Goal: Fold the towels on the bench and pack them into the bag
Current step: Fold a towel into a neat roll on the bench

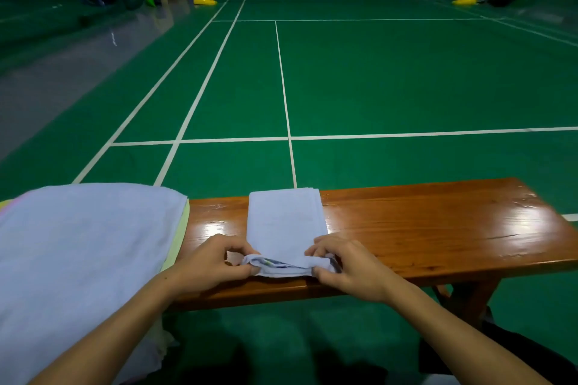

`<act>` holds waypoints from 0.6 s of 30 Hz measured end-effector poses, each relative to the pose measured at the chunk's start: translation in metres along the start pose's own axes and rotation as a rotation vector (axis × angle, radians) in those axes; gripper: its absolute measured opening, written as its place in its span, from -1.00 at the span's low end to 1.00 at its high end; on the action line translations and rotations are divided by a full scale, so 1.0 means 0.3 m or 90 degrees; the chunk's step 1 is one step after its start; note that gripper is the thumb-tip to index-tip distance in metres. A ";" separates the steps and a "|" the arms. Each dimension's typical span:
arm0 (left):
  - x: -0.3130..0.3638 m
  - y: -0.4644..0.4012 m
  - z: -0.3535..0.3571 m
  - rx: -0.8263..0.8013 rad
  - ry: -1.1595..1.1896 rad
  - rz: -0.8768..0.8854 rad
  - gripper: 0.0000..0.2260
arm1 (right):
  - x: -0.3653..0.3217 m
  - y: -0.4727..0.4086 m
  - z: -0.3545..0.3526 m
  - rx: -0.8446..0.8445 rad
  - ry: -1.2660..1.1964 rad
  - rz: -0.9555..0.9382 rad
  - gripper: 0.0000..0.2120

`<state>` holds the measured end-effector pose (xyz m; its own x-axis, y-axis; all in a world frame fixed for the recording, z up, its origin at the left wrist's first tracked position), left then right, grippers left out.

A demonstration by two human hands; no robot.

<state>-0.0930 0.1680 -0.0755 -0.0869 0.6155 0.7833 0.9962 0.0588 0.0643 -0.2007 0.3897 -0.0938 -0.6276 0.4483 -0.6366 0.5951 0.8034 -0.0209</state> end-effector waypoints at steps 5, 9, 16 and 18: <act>0.013 0.028 0.022 -0.075 0.138 -0.052 -0.83 | -0.013 0.026 -0.019 -0.038 -0.130 0.066 -0.87; 0.026 0.028 0.027 -0.054 0.275 -0.107 -0.75 | -0.003 0.023 -0.027 -0.027 -0.268 0.134 -0.78; -0.013 -0.016 0.030 0.071 0.352 -0.181 -0.73 | 0.032 0.004 -0.007 0.029 -0.591 0.362 -0.67; -0.012 -0.040 0.020 0.103 0.341 -0.184 -0.77 | 0.043 -0.010 -0.008 0.017 -0.631 0.368 -0.62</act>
<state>-0.1045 0.1697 -0.0828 -0.2958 0.0809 0.9518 0.9156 0.3081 0.2583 -0.2117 0.3940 -0.1002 0.4076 0.2322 -0.8831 0.6831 0.5642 0.4637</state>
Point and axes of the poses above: each hand's wrist, its own y-axis away from the middle knuckle, its own z-axis out of the palm, x = y × z, the point moved 8 cm from there along -y, towards the middle knuckle, and after that the axes turned 5 degrees about x, right-handed, at the moved point
